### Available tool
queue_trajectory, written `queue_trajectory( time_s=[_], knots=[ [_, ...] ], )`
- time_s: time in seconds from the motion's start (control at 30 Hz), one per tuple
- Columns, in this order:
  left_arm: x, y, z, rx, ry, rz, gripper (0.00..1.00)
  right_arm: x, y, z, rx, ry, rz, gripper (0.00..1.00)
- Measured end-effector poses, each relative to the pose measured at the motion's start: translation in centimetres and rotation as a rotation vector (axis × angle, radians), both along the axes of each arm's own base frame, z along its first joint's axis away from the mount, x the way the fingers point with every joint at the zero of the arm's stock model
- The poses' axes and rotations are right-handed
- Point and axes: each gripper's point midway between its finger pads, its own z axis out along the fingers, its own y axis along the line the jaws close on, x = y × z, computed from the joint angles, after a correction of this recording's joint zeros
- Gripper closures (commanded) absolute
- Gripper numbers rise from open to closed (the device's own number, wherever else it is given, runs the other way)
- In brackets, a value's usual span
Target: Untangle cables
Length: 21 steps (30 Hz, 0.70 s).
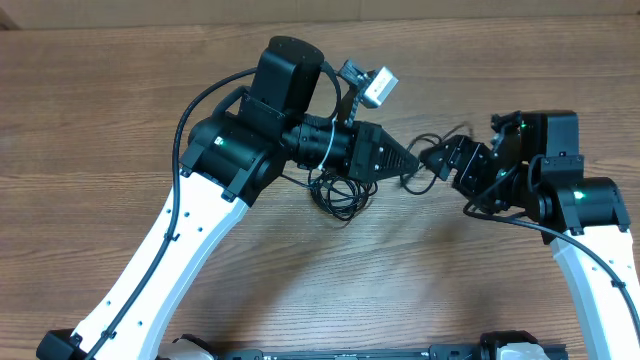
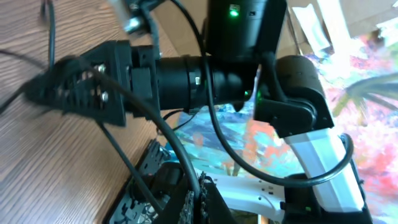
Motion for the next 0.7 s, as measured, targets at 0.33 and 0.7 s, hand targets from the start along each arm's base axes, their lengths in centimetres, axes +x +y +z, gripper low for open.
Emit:
queue_trajectory(
  time_s=[0.33, 0.7],
  knots=[
    [1.0, 1.2, -3.1, 0.153, 0.054, 0.116, 0.96, -0.4, -7.9, -2.2, -0.409, 0.054, -0.238, 0.09],
    [1.8, 5.7, -8.8, 0.483, 0.124, 0.317, 0.96, -0.6, -12.0, -1.6, -0.612, 0.048, -0.377, 0.04]
  ],
)
